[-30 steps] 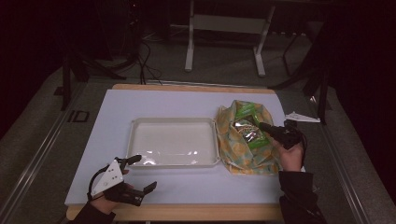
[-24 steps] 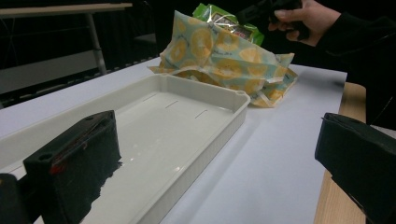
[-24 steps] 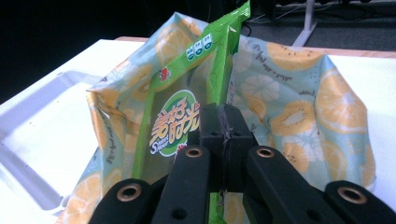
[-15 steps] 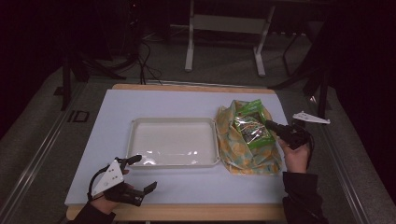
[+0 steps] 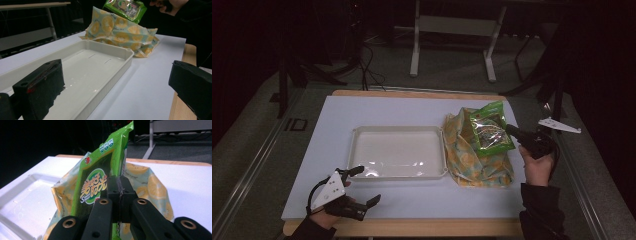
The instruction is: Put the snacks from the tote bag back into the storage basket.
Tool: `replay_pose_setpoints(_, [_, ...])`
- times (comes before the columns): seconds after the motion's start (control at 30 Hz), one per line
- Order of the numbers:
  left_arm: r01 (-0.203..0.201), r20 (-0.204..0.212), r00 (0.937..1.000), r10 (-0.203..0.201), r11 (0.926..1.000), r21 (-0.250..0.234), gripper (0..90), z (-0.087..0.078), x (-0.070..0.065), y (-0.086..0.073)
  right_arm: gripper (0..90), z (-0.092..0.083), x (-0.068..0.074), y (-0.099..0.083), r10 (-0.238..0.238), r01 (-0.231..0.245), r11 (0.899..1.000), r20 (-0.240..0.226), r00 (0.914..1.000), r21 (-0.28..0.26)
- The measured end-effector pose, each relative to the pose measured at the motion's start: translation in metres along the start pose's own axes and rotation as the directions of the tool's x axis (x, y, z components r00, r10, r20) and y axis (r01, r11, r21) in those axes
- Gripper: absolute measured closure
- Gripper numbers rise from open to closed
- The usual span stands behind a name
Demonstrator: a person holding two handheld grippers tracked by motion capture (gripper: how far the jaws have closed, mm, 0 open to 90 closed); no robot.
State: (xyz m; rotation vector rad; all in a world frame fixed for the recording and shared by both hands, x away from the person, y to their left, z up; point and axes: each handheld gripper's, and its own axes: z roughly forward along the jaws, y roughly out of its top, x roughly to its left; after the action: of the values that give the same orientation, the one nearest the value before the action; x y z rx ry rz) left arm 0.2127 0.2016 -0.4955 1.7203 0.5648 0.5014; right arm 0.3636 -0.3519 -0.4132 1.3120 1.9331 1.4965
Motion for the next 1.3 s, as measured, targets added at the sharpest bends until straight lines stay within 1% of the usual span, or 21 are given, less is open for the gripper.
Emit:
replay_pose_setpoints(0.13, [-0.003, -0.004, 1.0000, 0.003, 1.0000, -0.001, 0.5, -0.001, 0.000, 0.000, 89.9, -0.008, 0.003, 0.006, 0.004, -0.004, 1.000, 0.022, 0.9997, -0.025])
replay_pose_setpoints(0.27, [-0.003, -0.005, 1.0000, 0.003, 1.0000, -0.004, 0.5, 0.000, 0.000, 0.000, 89.8, -0.016, 0.009, 0.013, 0.009, -0.007, 0.999, 0.034, 0.9994, -0.053])
replay_pose_setpoints(0.37, [-0.006, -0.005, 1.0000, 0.006, 1.0000, -0.003, 0.5, 0.000, 0.000, 0.000, 89.8, -0.019, 0.014, 0.019, 0.012, -0.009, 0.998, 0.039, 0.9992, -0.065])
replay_pose_setpoints(0.43, [-0.010, -0.005, 0.9999, 0.010, 0.9999, -0.004, 0.5, -0.001, -0.001, 0.000, 89.8, -0.021, 0.016, 0.023, 0.026, -0.024, 0.997, 0.034, 0.9991, -0.073])
replay_pose_setpoints(0.57, [-0.007, -0.006, 1.0000, 0.007, 1.0000, -0.004, 0.5, 0.000, 0.000, 0.000, 89.8, -0.022, 0.022, 0.029, 0.022, -0.018, 0.995, 0.036, 0.9991, -0.097])
replay_pose_setpoints(0.63, [-0.009, -0.004, 1.0000, 0.009, 1.0000, -0.003, 0.5, 0.000, 0.000, 0.000, 89.8, -0.020, 0.025, 0.033, 0.012, -0.009, 0.995, 0.026, 0.9996, -0.097])
replay_pose_setpoints(0.77, [-0.009, -0.003, 1.0000, 0.009, 1.0000, -0.002, 0.5, 0.000, 0.000, 0.000, 89.8, -0.013, 0.034, 0.039, 0.006, -0.005, 0.994, 0.011, 0.9999, -0.105])
replay_pose_setpoints(0.9, [-0.008, -0.002, 1.0000, 0.008, 1.0000, -0.004, 0.5, 0.000, 0.000, 0.000, 89.8, -0.003, 0.046, 0.045, -0.006, 0.004, 0.994, -0.016, 0.9999, -0.107])
replay_pose_setpoints(1.13, [-0.008, -0.001, 1.0000, 0.007, 1.0000, -0.005, 0.5, -0.001, 0.000, 0.000, 89.9, 0.014, 0.064, 0.050, 0.005, -0.011, 0.994, -0.058, 0.9983, -0.110])
replay_pose_setpoints(1.23, [-0.007, 0.000, 1.0000, 0.007, 1.0000, -0.004, 0.5, -0.001, 0.000, 0.000, 89.9, 0.023, 0.074, 0.050, 0.018, -0.026, 0.994, -0.074, 0.9971, -0.110])
replay_pose_setpoints(1.3, [-0.007, 0.001, 1.0000, 0.007, 1.0000, -0.004, 0.5, -0.001, 0.000, 0.000, 89.8, 0.029, 0.081, 0.048, 0.016, -0.024, 0.994, -0.077, 0.9969, -0.107])
